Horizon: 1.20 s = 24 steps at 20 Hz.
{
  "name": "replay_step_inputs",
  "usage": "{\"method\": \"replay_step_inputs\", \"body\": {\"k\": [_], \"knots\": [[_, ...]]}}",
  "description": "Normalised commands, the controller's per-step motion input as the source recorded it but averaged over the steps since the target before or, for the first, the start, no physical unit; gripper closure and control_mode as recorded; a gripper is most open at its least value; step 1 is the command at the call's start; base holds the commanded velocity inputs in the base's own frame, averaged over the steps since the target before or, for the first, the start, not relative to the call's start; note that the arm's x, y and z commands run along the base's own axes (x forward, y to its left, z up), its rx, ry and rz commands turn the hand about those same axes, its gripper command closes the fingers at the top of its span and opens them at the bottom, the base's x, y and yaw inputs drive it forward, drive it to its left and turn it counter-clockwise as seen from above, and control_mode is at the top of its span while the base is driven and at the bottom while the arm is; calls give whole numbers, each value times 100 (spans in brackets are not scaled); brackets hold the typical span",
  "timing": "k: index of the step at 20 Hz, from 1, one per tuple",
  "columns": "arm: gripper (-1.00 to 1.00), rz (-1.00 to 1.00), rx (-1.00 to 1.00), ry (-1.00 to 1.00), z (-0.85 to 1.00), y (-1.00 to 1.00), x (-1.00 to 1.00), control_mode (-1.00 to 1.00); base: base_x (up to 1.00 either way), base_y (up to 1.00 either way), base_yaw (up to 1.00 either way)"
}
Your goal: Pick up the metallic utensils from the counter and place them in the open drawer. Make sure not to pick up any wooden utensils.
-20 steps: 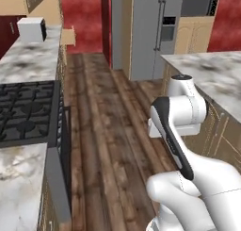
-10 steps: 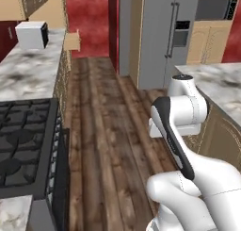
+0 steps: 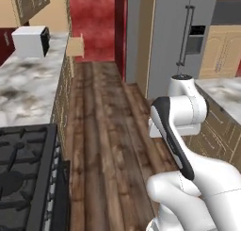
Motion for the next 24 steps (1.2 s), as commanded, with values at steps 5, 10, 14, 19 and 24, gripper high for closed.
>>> {"method": "replay_step_inputs", "body": {"k": [5,10,14,19,24], "knots": [[100,0,0,0,0,0,0,100,100,0,1],[100,0,0,0,0,0,0,100,100,0,0],[100,0,0,0,0,0,0,100,100,0,0],[100,0,0,0,0,0,0,100,100,0,0],[100,0,0,0,0,0,0,100,100,1,0]]}}
